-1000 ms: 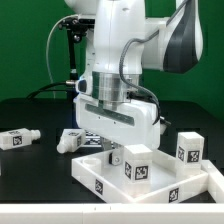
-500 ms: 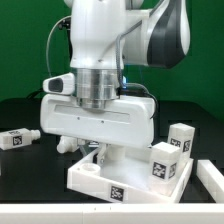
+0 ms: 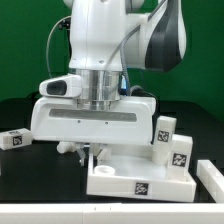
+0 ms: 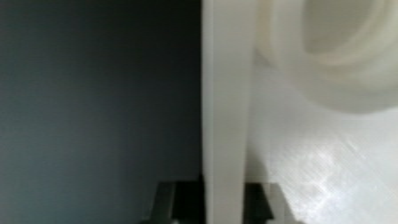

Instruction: Assemble square table

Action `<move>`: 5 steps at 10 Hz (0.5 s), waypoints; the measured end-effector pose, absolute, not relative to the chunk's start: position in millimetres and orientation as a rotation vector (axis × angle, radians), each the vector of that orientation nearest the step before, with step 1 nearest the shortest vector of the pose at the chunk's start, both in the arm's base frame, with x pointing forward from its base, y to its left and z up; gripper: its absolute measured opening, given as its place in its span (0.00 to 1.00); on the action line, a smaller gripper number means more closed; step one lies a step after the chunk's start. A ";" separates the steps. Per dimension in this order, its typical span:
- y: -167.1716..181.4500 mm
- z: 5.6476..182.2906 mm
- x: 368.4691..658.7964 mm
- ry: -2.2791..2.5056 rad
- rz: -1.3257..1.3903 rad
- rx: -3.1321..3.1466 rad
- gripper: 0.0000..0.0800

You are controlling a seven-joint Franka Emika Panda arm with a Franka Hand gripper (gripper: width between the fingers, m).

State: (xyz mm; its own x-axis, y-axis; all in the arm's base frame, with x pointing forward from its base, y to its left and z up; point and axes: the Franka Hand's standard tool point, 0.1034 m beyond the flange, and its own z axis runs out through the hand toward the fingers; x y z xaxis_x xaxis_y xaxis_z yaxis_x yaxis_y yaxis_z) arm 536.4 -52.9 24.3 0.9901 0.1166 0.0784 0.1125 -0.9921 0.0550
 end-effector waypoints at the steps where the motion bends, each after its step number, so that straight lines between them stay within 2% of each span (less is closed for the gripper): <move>1: -56.5 28.7 552.4 0.436 0.115 3.055 0.06; 2: -61.2 28.7 561.2 0.601 0.107 3.040 0.06; 5: -64.0 24.9 556.6 0.838 0.079 2.960 0.06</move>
Offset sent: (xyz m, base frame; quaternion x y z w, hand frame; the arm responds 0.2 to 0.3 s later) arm 0.0000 0.0000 0.0000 0.0000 0.0000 -0.1938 0.9810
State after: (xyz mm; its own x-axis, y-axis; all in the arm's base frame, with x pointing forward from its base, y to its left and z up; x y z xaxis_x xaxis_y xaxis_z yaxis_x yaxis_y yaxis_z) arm 556.6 -64.0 24.9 0.8506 0.5249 0.0321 0.5215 -0.8499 0.0758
